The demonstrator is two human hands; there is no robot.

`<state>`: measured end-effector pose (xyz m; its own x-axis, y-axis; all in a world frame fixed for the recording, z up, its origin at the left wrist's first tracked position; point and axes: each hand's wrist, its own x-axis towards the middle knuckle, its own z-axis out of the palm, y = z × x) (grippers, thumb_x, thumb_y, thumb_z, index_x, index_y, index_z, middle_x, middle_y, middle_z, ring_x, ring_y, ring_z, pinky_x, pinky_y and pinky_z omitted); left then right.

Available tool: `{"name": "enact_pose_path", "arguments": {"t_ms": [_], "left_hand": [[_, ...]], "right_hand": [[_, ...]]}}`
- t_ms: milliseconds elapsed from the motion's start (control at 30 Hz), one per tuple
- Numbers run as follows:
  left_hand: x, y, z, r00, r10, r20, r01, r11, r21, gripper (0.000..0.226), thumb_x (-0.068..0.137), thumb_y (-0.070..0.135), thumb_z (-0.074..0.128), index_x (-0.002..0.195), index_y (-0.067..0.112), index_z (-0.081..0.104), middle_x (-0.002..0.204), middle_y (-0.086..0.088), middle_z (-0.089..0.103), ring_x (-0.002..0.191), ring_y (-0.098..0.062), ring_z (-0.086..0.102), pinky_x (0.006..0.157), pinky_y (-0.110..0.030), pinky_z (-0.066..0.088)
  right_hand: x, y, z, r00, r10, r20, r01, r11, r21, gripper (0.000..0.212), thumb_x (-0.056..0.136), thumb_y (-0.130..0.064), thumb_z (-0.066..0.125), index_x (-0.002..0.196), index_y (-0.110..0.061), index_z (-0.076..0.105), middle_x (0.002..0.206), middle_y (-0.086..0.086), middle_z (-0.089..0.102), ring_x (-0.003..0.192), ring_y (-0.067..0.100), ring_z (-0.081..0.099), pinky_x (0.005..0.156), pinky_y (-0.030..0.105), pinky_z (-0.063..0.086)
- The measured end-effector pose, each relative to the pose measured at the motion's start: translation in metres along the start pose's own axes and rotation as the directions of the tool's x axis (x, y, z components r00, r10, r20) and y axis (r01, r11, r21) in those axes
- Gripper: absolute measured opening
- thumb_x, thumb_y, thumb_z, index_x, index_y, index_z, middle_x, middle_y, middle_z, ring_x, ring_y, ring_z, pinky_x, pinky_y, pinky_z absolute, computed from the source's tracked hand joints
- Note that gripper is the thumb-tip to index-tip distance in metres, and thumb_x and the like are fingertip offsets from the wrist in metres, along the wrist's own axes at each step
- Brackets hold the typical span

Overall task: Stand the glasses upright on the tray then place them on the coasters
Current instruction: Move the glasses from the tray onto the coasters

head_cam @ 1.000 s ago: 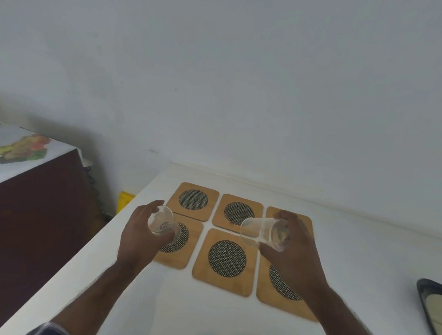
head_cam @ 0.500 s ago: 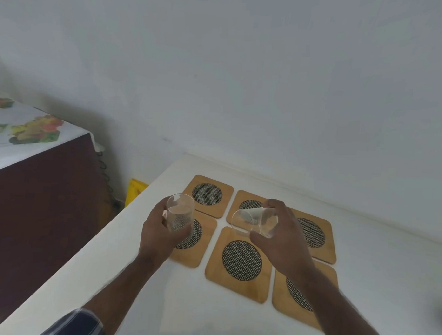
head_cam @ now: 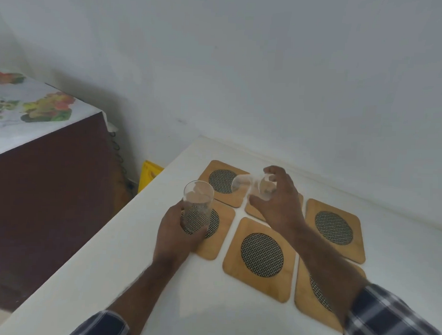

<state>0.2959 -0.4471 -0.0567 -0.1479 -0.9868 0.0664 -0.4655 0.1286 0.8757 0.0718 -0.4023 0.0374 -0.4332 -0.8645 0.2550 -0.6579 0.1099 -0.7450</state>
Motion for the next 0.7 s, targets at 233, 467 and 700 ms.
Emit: {"name": "enact_pose_path", "arguments": {"t_ms": [233,467,700], "left_hand": [[0.005,-0.002,0.006,0.999,-0.031,0.025,0.027,0.990,0.140,0.084,0.056,0.072,0.070,0.128,0.034,0.050,0.121,0.012,0.063,0.110,-0.014,0.058,0.089,-0.042,0.057],[0.006,-0.004,0.007,0.999,-0.041,0.010,0.038,0.982,0.186,0.077,0.061,0.064,0.072,0.127,0.031,0.050,0.123,0.009,0.061,0.114,-0.016,0.055,0.092,-0.043,0.054],[0.007,-0.006,0.008,0.998,-0.053,0.014,0.050,0.979,0.197,0.079,0.061,0.066,0.069,0.129,0.030,0.049,0.125,0.008,0.060,0.115,-0.017,0.052,0.093,-0.044,0.053]], "right_hand": [[0.045,-0.001,0.043,0.998,0.016,0.053,-0.015,1.000,-0.004,0.066,0.068,-0.019,0.081,0.123,-0.023,0.046,0.119,0.003,0.049,0.092,0.013,0.048,0.060,0.009,0.033],[0.070,-0.010,0.064,0.994,0.046,0.104,-0.037,0.995,-0.092,0.068,0.068,-0.023,0.078,0.128,-0.023,0.046,0.119,0.006,0.048,0.090,0.019,0.050,0.062,0.022,0.036],[0.097,-0.025,0.074,0.983,0.104,0.151,-0.063,0.965,-0.255,0.081,0.075,-0.036,0.071,0.146,-0.026,0.034,0.129,0.012,0.044,0.110,0.033,0.055,0.080,0.034,0.045]]}}
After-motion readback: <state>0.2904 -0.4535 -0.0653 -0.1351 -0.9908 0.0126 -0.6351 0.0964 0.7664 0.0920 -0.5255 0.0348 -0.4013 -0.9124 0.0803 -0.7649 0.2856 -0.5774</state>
